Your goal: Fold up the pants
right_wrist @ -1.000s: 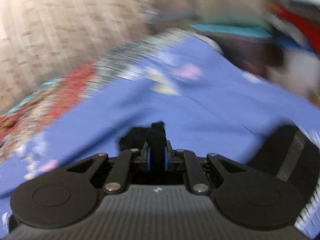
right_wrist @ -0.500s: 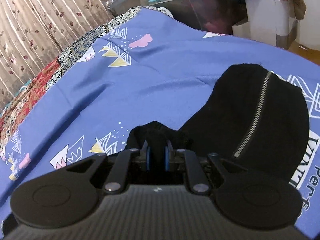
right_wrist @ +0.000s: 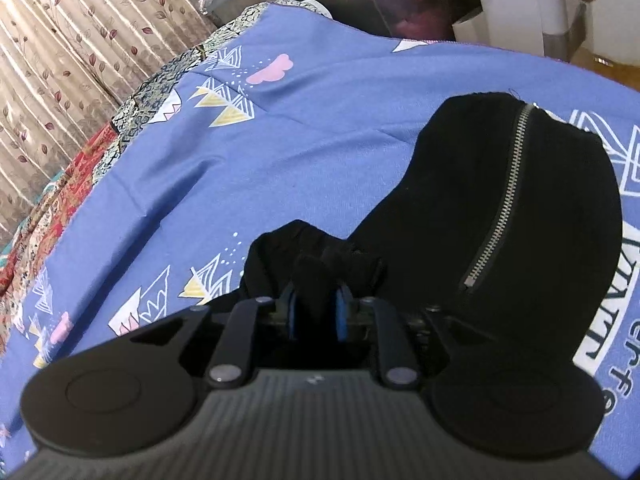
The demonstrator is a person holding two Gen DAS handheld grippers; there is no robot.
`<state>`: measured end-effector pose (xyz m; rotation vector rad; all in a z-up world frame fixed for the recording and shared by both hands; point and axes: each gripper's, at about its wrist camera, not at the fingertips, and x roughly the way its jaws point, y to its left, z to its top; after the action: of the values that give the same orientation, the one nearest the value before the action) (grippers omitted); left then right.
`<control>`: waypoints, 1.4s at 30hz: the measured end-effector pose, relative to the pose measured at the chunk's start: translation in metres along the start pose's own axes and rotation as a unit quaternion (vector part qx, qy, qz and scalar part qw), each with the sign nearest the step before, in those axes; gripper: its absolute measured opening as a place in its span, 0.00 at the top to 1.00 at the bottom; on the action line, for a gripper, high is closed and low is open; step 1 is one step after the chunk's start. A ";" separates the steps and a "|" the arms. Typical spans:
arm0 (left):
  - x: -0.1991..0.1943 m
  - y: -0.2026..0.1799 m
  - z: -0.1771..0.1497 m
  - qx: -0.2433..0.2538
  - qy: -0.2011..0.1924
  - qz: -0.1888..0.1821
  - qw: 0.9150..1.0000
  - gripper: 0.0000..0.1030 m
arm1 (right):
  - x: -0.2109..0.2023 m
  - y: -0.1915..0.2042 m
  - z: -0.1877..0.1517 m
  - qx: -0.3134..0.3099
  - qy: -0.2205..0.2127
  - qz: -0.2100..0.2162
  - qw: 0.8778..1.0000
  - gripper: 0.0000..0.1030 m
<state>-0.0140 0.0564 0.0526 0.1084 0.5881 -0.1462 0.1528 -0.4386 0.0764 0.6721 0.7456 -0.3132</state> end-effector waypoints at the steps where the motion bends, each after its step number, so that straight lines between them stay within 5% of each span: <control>1: -0.001 0.004 0.007 -0.005 -0.008 -0.003 1.000 0.38 | 0.000 -0.002 0.001 0.005 0.002 0.002 1.000 0.75; 4: 0.007 0.017 0.025 -0.057 0.002 -0.035 0.998 0.28 | -0.002 -0.005 -0.001 0.009 0.004 0.006 1.000 0.72; 6: 0.023 0.026 0.026 -0.097 0.022 -0.052 0.994 0.31 | -0.004 -0.006 -0.001 0.008 0.004 0.009 1.000 0.71; 8: 0.040 0.033 0.021 -0.126 0.042 -0.065 0.989 0.58 | -0.006 -0.006 -0.002 0.009 0.005 0.011 1.000 0.71; 9: 0.051 0.035 0.018 -0.136 0.060 -0.072 0.986 0.91 | -0.006 -0.007 -0.001 0.009 0.004 0.012 1.000 0.71; 10: 0.062 0.039 0.015 -0.150 0.080 -0.079 0.982 0.93 | -0.007 -0.007 -0.001 0.008 0.004 0.012 1.000 0.71; 12: 0.060 0.049 0.009 -0.183 0.075 -0.076 0.977 0.94 | -0.007 -0.006 -0.001 0.007 0.005 0.013 1.000 0.71; 15: 0.021 0.071 0.006 -0.209 0.006 -0.035 0.977 0.94 | -0.007 -0.005 -0.001 0.000 0.005 0.014 1.000 0.71; 17: -0.005 0.100 -0.004 -0.267 -0.024 0.011 0.963 0.94 | -0.007 -0.004 -0.002 -0.004 0.005 0.014 1.000 0.71; 20: -0.012 0.131 -0.023 -0.326 -0.011 0.054 0.944 0.93 | -0.005 -0.004 -0.003 -0.009 0.008 0.017 1.000 0.71; 23: -0.006 0.124 -0.023 -0.302 0.012 0.054 0.952 0.81 | -0.003 -0.002 -0.004 -0.012 0.011 0.013 1.000 0.71; 26: -0.011 0.109 -0.017 -0.247 0.001 0.074 0.966 0.60 | -0.006 0.000 -0.004 -0.014 0.010 0.014 1.000 0.70; 29: -0.021 0.103 -0.012 -0.224 -0.007 0.081 0.971 0.43 | -0.008 0.000 -0.001 -0.015 0.013 0.016 1.000 0.68; 33: -0.021 0.113 -0.013 -0.278 0.012 0.041 0.960 0.20 | -0.015 -0.001 0.001 -0.020 0.012 0.031 0.999 0.63; 38: 0.014 0.130 -0.020 -0.373 0.058 -0.041 0.925 0.15 | -0.026 0.000 -0.001 -0.040 -0.001 0.040 0.998 0.60; 41: 0.037 0.130 -0.023 -0.405 0.065 -0.073 0.909 0.31 | -0.026 0.000 -0.001 -0.043 0.001 0.044 0.998 0.58; 42: 0.044 0.129 -0.023 -0.406 0.070 -0.079 0.908 0.50 | -0.026 0.002 0.000 -0.047 0.001 0.042 0.998 0.58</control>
<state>0.0313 0.1820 0.0169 -0.7476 0.7610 -0.0411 0.1357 -0.4365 0.0953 0.6133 0.7269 -0.1998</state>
